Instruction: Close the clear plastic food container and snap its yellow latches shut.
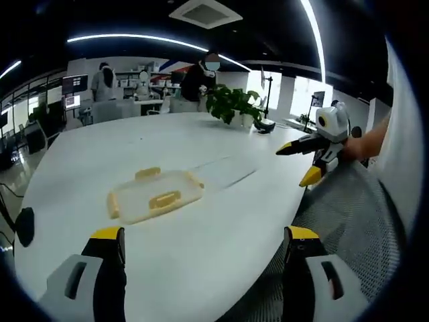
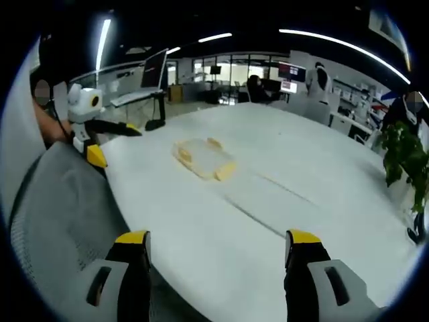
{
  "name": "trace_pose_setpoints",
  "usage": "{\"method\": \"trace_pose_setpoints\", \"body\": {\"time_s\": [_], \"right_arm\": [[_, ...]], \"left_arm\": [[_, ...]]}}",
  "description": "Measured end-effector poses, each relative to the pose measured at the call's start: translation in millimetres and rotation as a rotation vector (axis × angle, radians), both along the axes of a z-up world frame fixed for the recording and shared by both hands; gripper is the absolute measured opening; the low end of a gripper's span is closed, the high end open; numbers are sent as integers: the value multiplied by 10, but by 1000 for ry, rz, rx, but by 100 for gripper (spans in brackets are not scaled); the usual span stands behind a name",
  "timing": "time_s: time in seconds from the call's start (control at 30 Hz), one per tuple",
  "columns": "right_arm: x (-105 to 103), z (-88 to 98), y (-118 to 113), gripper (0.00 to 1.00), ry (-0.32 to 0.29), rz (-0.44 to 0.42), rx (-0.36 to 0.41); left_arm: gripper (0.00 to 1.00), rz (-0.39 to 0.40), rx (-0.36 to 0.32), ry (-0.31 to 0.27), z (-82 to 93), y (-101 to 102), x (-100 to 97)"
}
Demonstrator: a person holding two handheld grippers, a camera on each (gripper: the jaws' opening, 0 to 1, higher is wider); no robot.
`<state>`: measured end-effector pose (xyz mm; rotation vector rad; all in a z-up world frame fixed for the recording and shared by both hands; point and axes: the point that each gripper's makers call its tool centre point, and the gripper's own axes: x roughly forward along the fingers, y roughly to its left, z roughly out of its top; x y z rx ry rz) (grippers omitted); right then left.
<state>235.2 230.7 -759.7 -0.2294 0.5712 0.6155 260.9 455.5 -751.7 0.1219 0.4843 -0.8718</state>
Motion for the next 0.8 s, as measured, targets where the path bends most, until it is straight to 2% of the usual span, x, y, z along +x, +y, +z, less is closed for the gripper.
{"method": "trace_pose_setpoints", "body": {"time_s": [0.8], "right_arm": [[-5, 3, 1, 82, 4, -1, 1]], "left_arm": [[98, -7, 11, 8, -22, -5, -21]]}}
